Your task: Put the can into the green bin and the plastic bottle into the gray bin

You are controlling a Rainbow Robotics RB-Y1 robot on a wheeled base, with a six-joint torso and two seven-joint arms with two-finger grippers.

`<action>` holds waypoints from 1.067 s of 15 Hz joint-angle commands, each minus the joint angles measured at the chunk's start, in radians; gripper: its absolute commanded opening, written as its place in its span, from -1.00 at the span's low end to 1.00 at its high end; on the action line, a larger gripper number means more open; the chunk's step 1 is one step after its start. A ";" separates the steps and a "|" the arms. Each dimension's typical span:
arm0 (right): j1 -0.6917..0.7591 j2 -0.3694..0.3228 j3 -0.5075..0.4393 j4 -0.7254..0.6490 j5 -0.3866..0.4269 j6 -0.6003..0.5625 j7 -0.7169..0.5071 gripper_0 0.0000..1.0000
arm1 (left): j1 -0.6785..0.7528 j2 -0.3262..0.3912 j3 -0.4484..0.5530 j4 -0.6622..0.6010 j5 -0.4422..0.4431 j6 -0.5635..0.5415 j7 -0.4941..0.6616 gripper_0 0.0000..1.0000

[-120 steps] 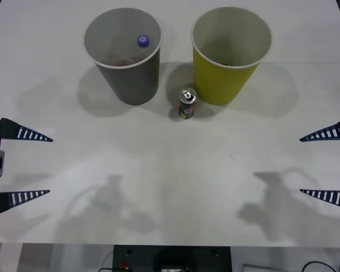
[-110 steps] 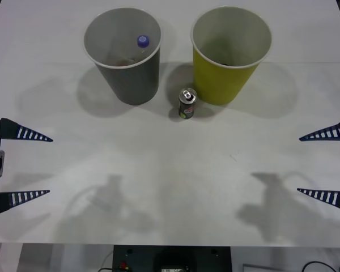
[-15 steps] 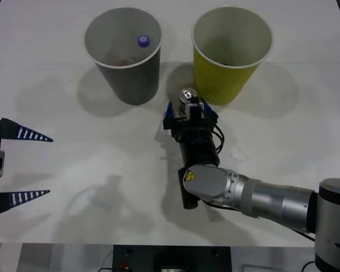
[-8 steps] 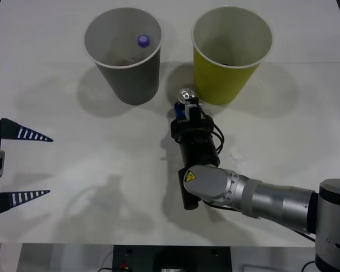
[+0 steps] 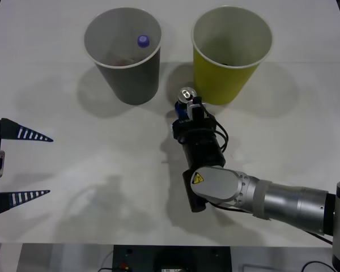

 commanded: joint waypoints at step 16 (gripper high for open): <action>0.303 -0.501 -0.385 -0.525 0.006 -0.807 0.514 -1.00 | 0.000 0.000 0.000 0.000 0.000 0.000 0.000 1.00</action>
